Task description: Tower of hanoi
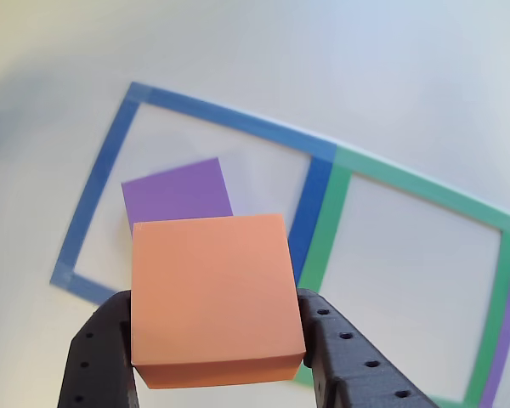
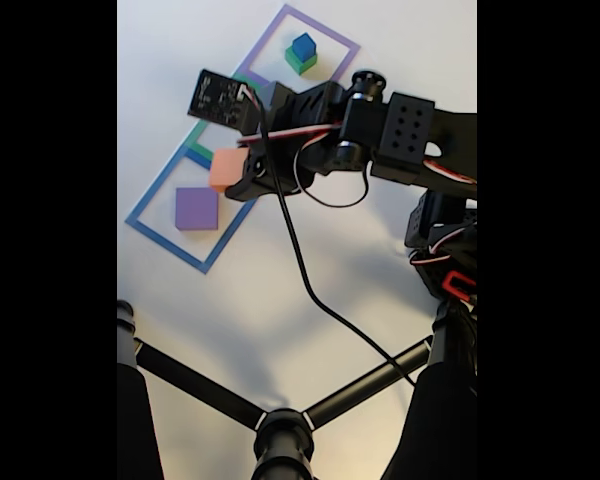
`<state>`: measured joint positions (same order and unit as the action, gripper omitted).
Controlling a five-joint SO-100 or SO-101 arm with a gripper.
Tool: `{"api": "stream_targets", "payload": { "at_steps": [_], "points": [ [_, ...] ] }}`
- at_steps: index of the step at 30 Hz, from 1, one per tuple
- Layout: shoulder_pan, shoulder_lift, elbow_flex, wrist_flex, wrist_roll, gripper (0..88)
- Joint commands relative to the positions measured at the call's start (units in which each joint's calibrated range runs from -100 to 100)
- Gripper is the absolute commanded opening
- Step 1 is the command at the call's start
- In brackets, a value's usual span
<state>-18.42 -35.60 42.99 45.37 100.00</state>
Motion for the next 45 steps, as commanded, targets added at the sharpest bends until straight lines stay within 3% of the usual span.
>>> {"api": "stream_targets", "payload": {
  "at_steps": [1,7,17,45],
  "points": [
    [-1.97,-1.18,8.58,-18.54,0.0,9.4],
    [-2.2,3.95,18.75,-38.86,0.0,9.6],
    [-1.59,19.5,18.12,-56.91,0.0,9.9],
    [-3.73,29.03,20.39,-66.86,0.0,10.2]
  ]
}}
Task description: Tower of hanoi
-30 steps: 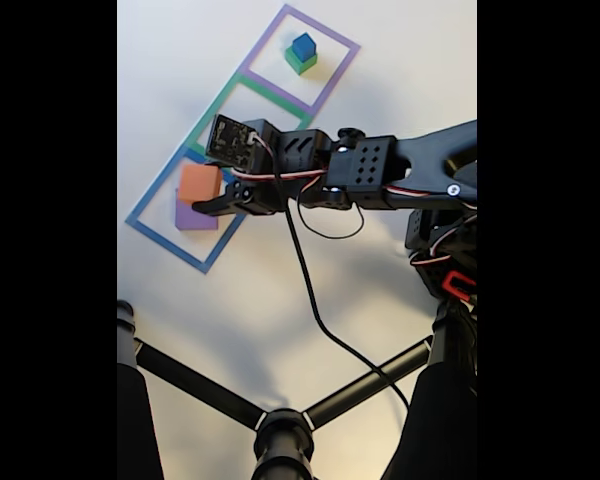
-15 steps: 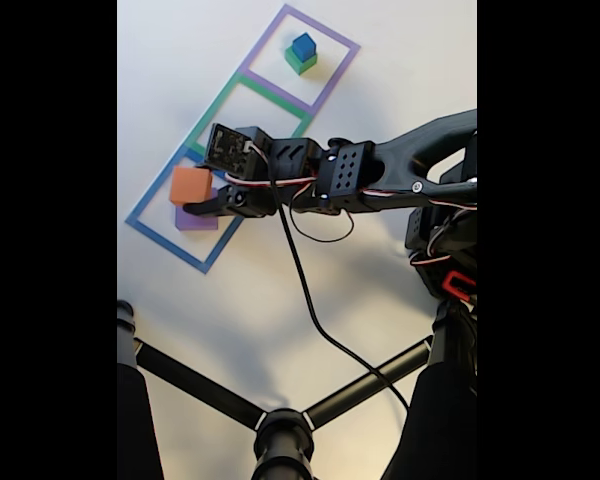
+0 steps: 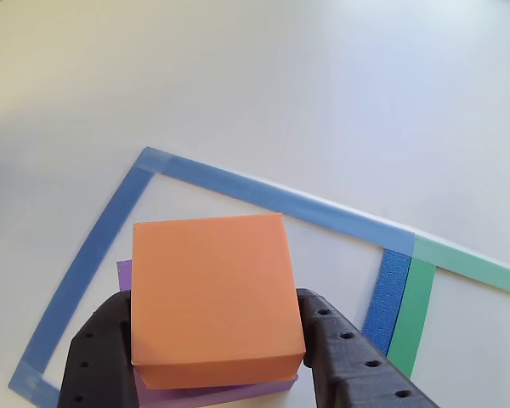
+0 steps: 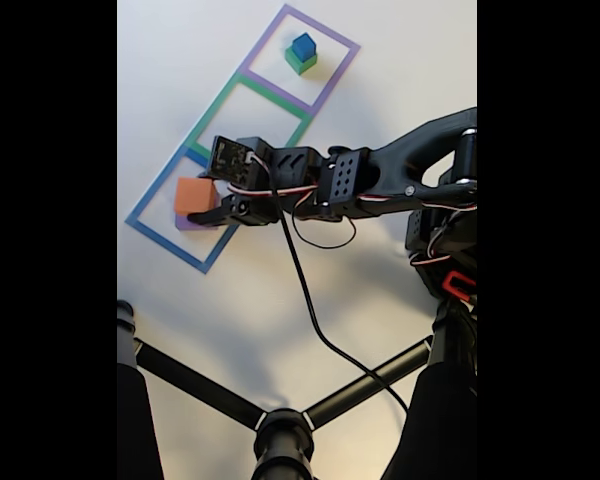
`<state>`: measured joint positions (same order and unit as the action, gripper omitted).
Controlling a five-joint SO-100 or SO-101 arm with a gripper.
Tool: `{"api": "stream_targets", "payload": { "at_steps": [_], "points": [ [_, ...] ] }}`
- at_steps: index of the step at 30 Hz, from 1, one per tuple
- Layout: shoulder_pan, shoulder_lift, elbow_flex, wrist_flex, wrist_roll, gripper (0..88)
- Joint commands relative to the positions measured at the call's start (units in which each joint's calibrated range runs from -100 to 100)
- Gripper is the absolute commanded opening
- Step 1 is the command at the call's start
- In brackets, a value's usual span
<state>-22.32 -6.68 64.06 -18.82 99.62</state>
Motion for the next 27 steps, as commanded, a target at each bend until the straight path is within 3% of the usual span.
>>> {"api": "stream_targets", "payload": {
  "at_steps": [1,19,24,27],
  "points": [
    [0.09,0.51,-0.77,-3.07,0.38,10.2],
    [-0.98,4.2,-0.31,-6.8,0.38,10.5],
    [-0.98,5.4,0.05,-8.82,0.38,13.5],
    [-0.9,5.56,0.78,-9.79,0.38,19.8]
  ]
}}
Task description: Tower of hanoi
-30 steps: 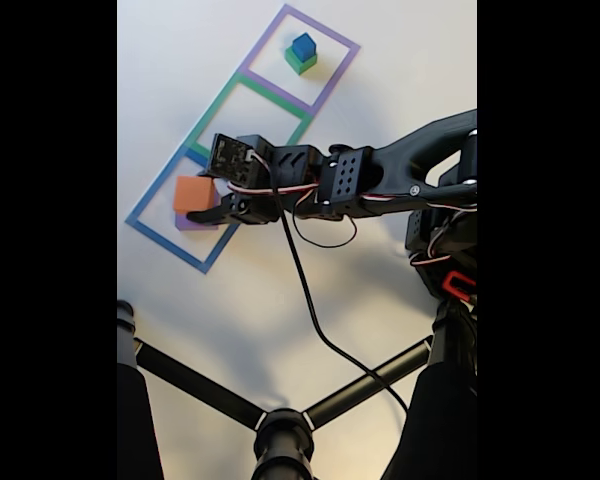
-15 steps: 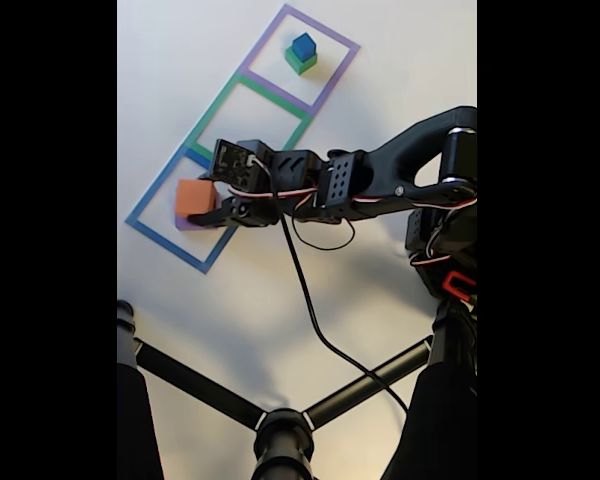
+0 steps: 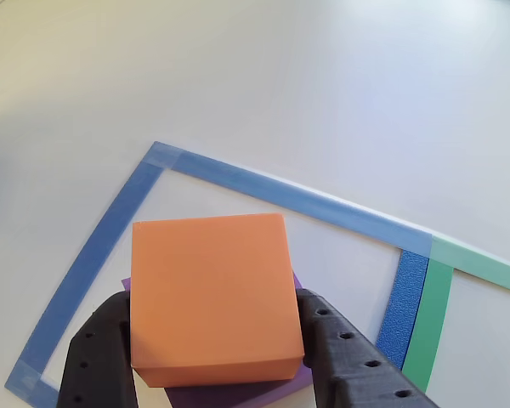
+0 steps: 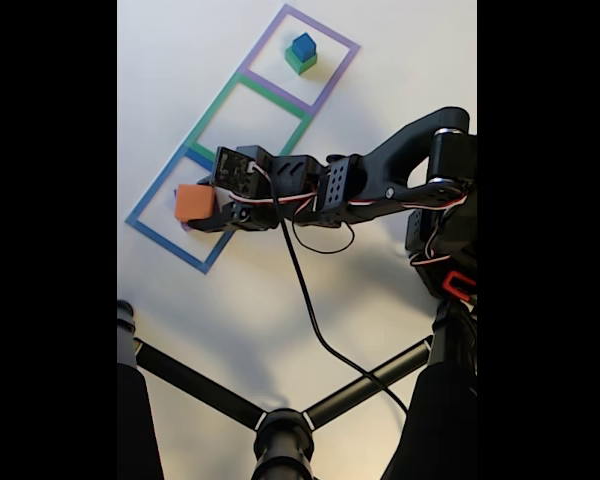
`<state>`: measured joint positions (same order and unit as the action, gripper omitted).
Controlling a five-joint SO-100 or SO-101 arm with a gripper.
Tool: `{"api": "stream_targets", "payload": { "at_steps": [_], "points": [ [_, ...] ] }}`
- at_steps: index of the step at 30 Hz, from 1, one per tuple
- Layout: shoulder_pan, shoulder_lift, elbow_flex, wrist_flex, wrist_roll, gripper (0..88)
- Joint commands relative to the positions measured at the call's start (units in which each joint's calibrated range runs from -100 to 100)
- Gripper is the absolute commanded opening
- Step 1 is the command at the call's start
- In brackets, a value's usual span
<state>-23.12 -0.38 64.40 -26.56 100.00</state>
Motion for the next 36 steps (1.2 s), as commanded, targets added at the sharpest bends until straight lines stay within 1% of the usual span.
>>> {"api": "stream_targets", "payload": {
  "at_steps": [1,13,15,17,20,22,24,25,27,30,31,36],
  "points": [
    [-0.03,-0.74,0.8,-2.46,0.0,20.8],
    [1.5,-2.83,0.89,-3.03,0.0,26.2],
    [1.73,-4.59,-0.11,-1.81,0.0,26.7],
    [2.03,-7.39,-1.75,1.59,0.0,27.0],
    [2.41,-12.44,-5.84,9.6,0.0,27.3],
    [2.72,-16.21,-9.47,16.56,0.0,27.3],
    [3.56,-20.37,-13.65,25.14,0.0,25.2],
    [4.02,-22.22,-15.56,29.27,0.0,23.2],
    [5.24,-26.3,-20.2,39.38,0.0,16.2],
    [7.67,-31.67,-25.56,51.93,0.0,1.3],
    [8.89,-33.2,-27.92,57.19,0.0,0.0],
    [15.38,-37.2,-39.55,78.8,0.0,0.0]
  ]
}}
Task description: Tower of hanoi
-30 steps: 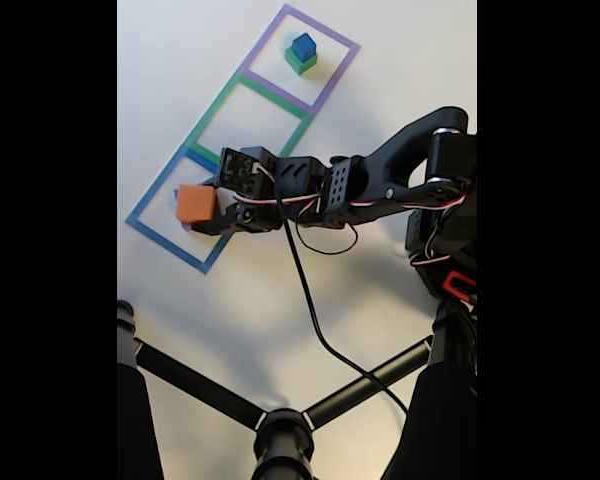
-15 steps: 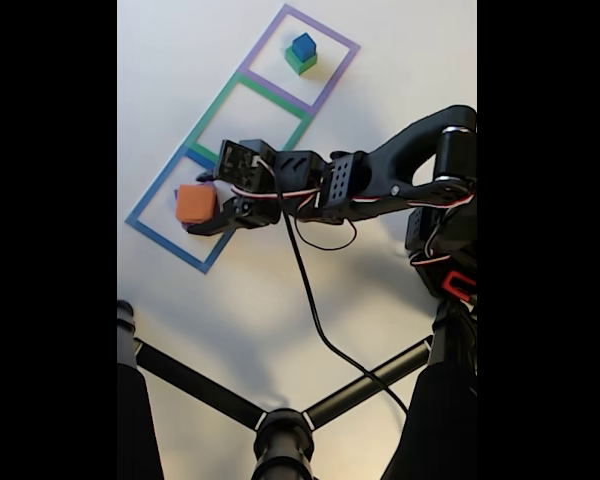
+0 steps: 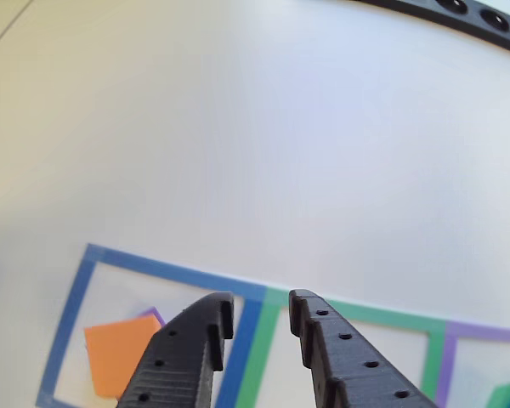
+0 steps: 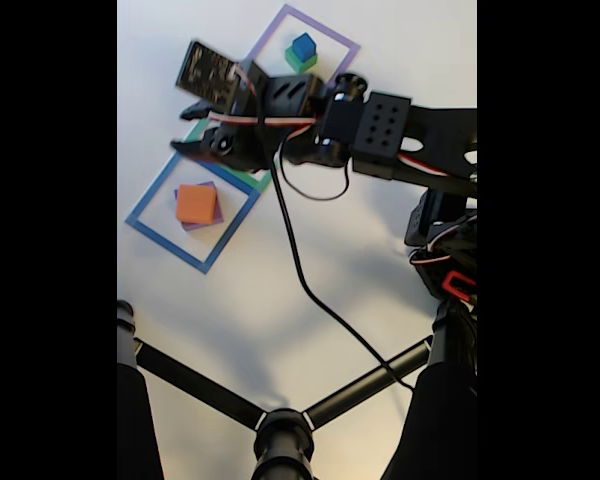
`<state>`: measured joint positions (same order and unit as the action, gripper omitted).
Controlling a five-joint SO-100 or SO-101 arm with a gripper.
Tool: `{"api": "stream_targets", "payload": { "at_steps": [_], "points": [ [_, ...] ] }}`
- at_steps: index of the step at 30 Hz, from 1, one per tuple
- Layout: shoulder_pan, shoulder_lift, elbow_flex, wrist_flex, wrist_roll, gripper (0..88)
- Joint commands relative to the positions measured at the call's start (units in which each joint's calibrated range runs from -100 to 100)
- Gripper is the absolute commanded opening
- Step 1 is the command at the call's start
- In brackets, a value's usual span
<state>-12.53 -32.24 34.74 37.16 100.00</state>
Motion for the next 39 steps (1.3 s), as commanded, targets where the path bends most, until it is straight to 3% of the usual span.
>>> {"api": "stream_targets", "payload": {
  "at_steps": [1,8,12,33,39],
  "points": [
    [6.47,-5.58,-13.61,20.91,0.0,0.0],
    [15.85,-3.26,-44.05,54.34,0.0,0.0],
    [22.41,-2.05,-54.23,62.6,0.0,0.0],
    [50.46,-6.54,-45.6,62.03,0.0,0.0],
    [52.14,-9.59,-37.33,59.68,0.0,4.3]
  ]
}}
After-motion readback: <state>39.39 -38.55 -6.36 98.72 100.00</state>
